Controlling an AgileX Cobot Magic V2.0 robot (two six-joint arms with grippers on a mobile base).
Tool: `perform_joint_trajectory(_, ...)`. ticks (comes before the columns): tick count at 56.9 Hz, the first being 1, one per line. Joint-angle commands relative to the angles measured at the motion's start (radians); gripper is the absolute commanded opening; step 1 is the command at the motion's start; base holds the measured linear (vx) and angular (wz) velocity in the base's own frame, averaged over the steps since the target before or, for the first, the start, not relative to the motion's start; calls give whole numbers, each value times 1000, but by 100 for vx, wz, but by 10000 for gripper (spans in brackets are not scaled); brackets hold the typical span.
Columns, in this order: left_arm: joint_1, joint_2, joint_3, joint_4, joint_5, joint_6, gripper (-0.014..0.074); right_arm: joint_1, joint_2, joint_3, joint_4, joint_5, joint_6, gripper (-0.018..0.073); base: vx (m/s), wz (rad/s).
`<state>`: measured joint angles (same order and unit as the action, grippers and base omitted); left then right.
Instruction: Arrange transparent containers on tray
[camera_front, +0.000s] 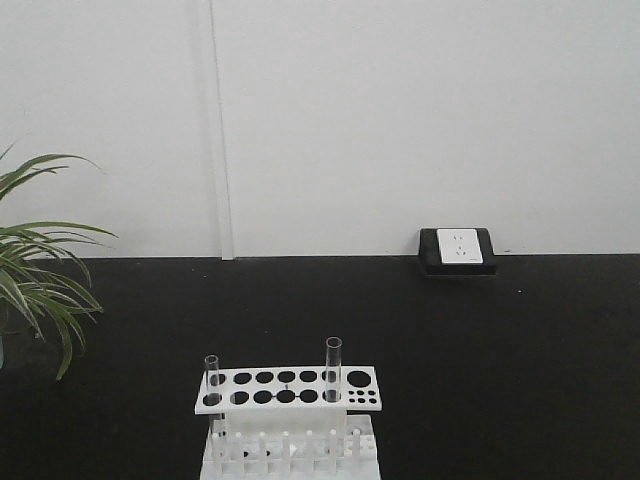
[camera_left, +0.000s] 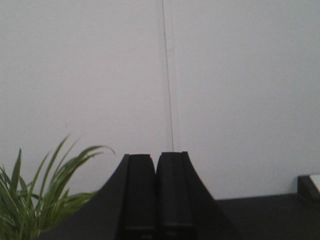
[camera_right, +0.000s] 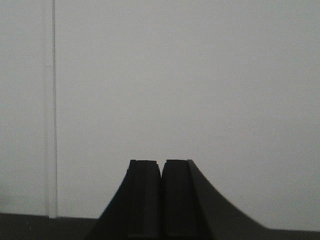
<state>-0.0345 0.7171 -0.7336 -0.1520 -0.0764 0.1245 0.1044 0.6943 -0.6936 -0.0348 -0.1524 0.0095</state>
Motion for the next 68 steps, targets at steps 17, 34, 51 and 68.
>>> perform_joint_trajectory(17, -6, 143, -40, -15, -43, 0, -3, -3, 153, -42, -3, -137, -10, -3, 0, 0)
perform_joint_trajectory(34, -6, 145, -40, -15, -20, 0, 146, -3, 155, -42, -3, -131, -10, 152, 0, 0)
perform_joint_trajectory(51, -6, 145, -40, -15, -19, 0, 505, -3, 155, -42, 17, -122, -10, 605, 0, 0)
perform_joint_trajectory(68, -6, 145, -40, -16, -76, -21, 607, -3, 155, -42, 35, -149, 4, 719, 0, 0)
